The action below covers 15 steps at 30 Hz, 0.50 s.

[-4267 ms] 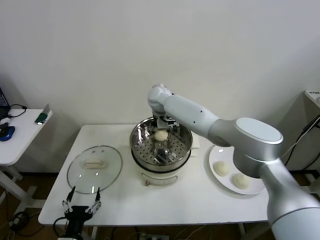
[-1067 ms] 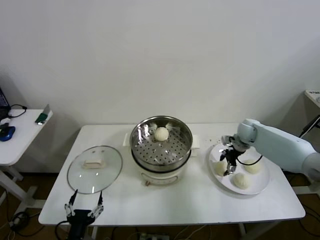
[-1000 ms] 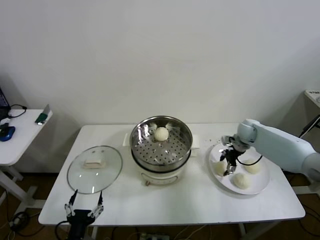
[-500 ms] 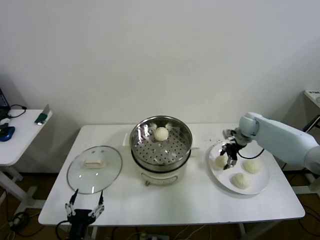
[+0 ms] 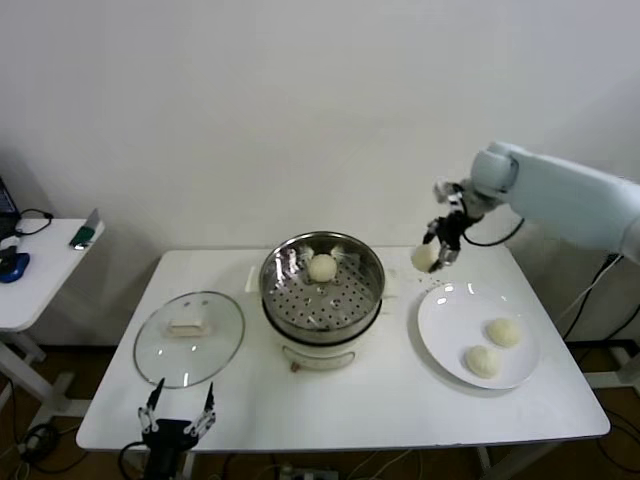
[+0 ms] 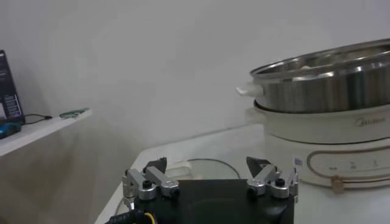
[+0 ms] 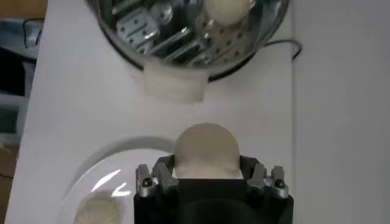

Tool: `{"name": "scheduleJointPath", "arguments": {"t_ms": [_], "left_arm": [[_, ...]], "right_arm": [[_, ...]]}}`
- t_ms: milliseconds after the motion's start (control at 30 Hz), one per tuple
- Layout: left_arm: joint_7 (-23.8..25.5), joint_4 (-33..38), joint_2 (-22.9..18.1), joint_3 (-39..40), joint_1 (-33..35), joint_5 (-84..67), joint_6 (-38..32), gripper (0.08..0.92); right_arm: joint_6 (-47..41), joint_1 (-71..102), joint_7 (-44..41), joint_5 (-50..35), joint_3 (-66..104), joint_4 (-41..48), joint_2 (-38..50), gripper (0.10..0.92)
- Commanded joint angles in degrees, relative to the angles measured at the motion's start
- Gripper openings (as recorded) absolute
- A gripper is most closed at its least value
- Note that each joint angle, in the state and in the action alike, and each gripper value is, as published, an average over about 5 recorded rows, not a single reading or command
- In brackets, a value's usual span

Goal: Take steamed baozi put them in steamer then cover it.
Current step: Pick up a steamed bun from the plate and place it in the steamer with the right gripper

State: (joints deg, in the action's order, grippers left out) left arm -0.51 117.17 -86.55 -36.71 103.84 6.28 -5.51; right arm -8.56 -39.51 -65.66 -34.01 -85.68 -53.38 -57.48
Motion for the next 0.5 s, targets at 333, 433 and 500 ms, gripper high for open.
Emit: {"name": "scheduleJointPath", "arguments": {"t_ms": [333, 433, 500], "left_arm": [[0.0, -0.3, 1.0, 0.1, 0.1, -1.2, -0.5, 0.823], [0.0, -0.5, 1.3, -0.2, 0.2, -1.6, -0.6, 0.823], [0.0, -0.6, 1.5, -0.3, 0.2, -1.8, -0.6, 0.823]], "right_arm": [[-4.9, -5.3, 2.6, -15.2, -3.9, 5.5, -25.5, 0.698], [-5.0, -3.1, 2.8, -15.2, -3.7, 7.5, -28.9, 0.696], [-5.1, -1.6, 3.0, -15.1, -3.7, 8.4, -30.8, 0.696]]}}
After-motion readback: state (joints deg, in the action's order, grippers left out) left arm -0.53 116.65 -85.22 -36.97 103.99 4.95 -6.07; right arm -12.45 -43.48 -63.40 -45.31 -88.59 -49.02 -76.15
